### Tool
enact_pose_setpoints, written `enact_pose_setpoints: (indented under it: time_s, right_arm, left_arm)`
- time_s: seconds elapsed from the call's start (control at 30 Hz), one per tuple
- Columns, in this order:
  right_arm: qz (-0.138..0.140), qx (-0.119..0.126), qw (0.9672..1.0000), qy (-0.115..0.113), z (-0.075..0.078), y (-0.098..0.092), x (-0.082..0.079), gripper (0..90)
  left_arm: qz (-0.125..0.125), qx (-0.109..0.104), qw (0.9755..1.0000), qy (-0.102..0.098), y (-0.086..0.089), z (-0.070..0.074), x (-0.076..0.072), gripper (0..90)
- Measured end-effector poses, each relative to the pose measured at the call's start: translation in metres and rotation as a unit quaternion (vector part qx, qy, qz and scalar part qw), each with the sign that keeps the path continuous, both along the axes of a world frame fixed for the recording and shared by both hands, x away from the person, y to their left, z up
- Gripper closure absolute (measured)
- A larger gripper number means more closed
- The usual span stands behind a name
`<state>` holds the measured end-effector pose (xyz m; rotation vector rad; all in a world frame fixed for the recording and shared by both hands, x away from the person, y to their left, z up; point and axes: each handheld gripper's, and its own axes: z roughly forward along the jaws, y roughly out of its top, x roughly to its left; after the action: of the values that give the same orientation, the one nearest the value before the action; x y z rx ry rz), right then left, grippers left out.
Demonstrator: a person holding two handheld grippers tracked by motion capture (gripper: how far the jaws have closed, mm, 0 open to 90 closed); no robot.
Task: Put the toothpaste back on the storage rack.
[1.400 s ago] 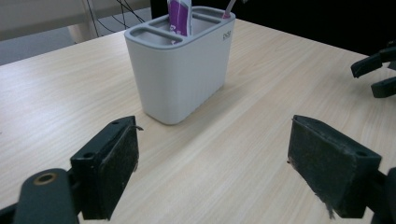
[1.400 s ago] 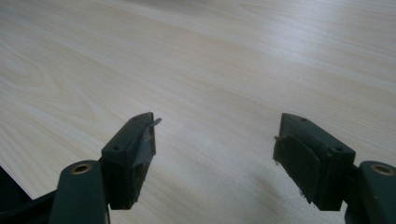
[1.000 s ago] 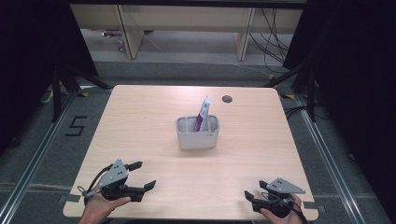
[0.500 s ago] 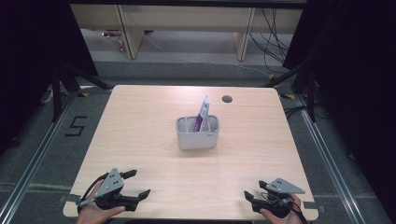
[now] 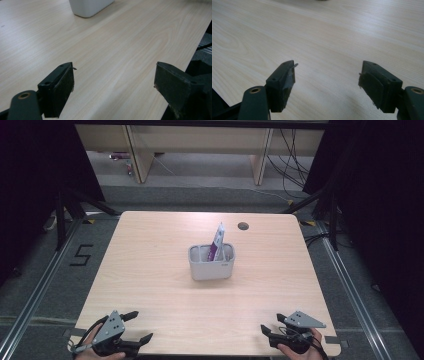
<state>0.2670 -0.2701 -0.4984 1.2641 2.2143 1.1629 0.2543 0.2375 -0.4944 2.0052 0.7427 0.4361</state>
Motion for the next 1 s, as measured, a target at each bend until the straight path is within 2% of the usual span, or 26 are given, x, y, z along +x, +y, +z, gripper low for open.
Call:
enact_pose_setpoints:
  time_s: [0.07, 0.1, 0.13, 0.23, 0.3, 0.37, 0.43, 0.47, 0.57, 0.6, 0.67, 0.8, 0.87, 0.97, 1.0]
  right_arm:
    - [-0.005, -0.01, 0.9999, -0.007, 0.0, 0.0, 0.0, 28.6]
    - [-0.001, -0.007, 0.9999, -0.008, 0.001, 0.001, 0.0, 28.5]
    - [-0.007, 0.004, 0.9999, 0.007, 0.002, 0.002, -0.003, 28.5]
    - [-0.007, -0.001, 1.0, -0.001, 0.002, 0.003, -0.002, 28.5]
    - [-0.004, 0.003, 1.0, -0.003, 0.001, 0.003, -0.002, 28.4]
    - [-0.006, -0.002, 1.0, -0.007, 0.0, 0.003, -0.001, 28.4]
    - [-0.002, 0.005, 1.0, -0.003, 0.002, 0.004, -0.002, 28.4]
    - [0.001, -0.002, 0.9999, -0.011, 0.002, 0.004, -0.002, 28.4]
    - [0.001, -0.005, 0.9999, -0.014, 0.002, 0.004, -0.002, 28.4]
    - [0.0, -0.013, 0.9998, -0.014, 0.002, 0.004, -0.002, 28.3]
    - [0.001, -0.002, 0.9999, -0.011, 0.002, 0.005, -0.003, 28.3]
    - [0.005, 0.0, 0.9999, -0.014, 0.002, 0.007, -0.003, 28.2]
    - [0.005, -0.001, 0.9999, -0.015, 0.002, 0.006, -0.003, 28.2]
    - [0.005, -0.004, 0.9999, -0.012, 0.001, 0.006, -0.002, 28.2]
    - [0.006, -0.004, 0.9999, -0.012, 0.001, 0.006, -0.002, 28.2]
  left_arm:
    - [0.006, 0.015, 0.9999, -0.001, 0.004, -0.003, -0.001, 15.8]
    - [0.012, 0.014, 0.9998, 0.001, 0.004, -0.004, -0.002, 15.8]
    - [0.009, 0.012, 0.9999, 0.002, 0.006, -0.005, -0.002, 15.8]
    - [0.01, 0.018, 0.9998, 0.006, 0.01, -0.006, -0.005, 15.8]
    - [0.017, 0.01, 0.9998, 0.002, 0.012, -0.007, -0.006, 15.9]
    - [0.022, 0.014, 0.9997, 0.001, 0.014, -0.007, -0.008, 15.9]
    - [0.02, 0.027, 0.9994, -0.003, 0.016, -0.008, -0.01, 15.9]
    - [0.011, 0.028, 0.9995, -0.011, 0.017, -0.008, -0.01, 15.9]
    - [0.01, 0.027, 0.9995, -0.012, 0.017, -0.009, -0.013, 15.8]
    - [0.007, 0.036, 0.9992, -0.015, 0.018, -0.009, -0.014, 15.9]
    - [0.006, 0.041, 0.999, -0.017, 0.019, -0.009, -0.016, 15.9]
    - [0.006, 0.041, 0.999, -0.015, 0.022, -0.012, -0.018, 15.8]
    - [0.001, 0.049, 0.9988, -0.005, 0.023, -0.014, -0.02, 15.9]
    - [0.003, 0.043, 0.999, -0.001, 0.022, -0.016, -0.021, 15.9]
    - [0.005, 0.052, 0.9986, 0.0, 0.022, -0.016, -0.021, 15.9]
